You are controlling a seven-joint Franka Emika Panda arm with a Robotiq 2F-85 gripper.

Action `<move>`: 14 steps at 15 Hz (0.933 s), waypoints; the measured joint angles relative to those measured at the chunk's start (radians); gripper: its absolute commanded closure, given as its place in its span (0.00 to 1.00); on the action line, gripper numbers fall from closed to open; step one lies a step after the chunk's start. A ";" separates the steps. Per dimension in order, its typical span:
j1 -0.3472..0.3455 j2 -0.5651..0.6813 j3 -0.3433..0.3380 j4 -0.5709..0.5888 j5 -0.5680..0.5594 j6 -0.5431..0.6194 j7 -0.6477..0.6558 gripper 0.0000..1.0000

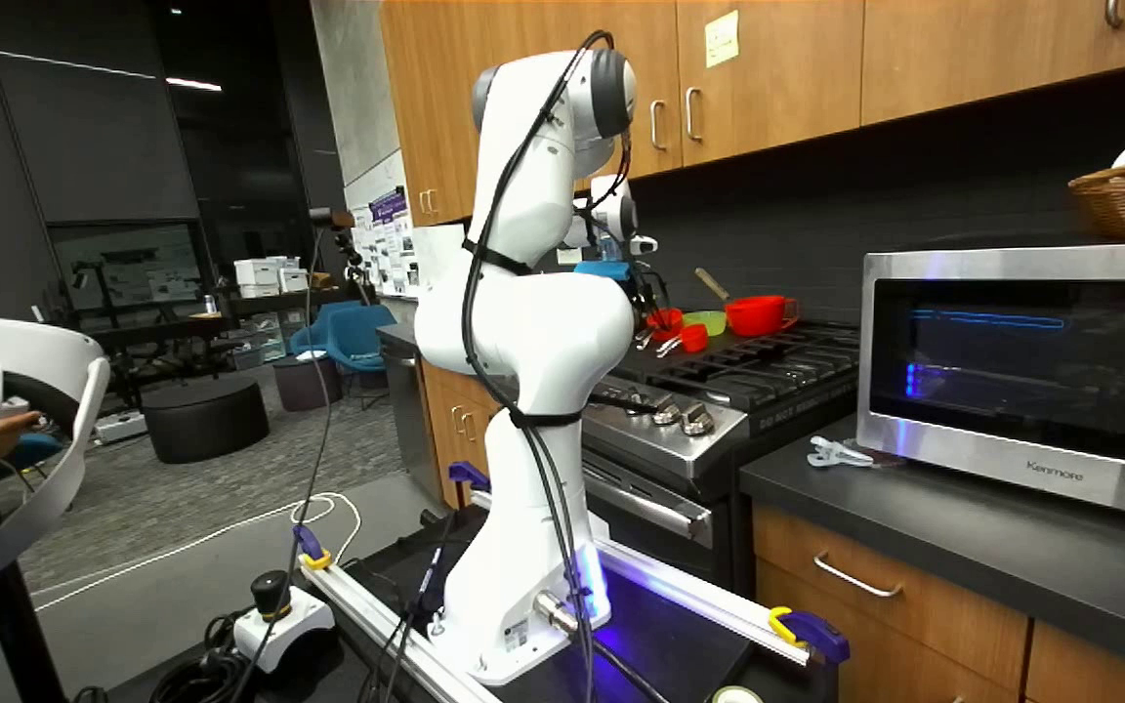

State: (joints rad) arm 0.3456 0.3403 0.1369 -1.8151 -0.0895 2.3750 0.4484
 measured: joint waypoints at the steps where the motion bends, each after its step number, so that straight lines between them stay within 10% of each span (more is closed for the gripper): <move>1: -0.003 0.002 -0.003 0.000 0.000 0.016 -0.001 0.00; 14: -0.004 0.066 -0.025 0.022 -0.041 0.126 -0.004 0.02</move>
State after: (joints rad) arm 0.3417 0.4063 0.1114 -1.7928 -0.1304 2.5006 0.4442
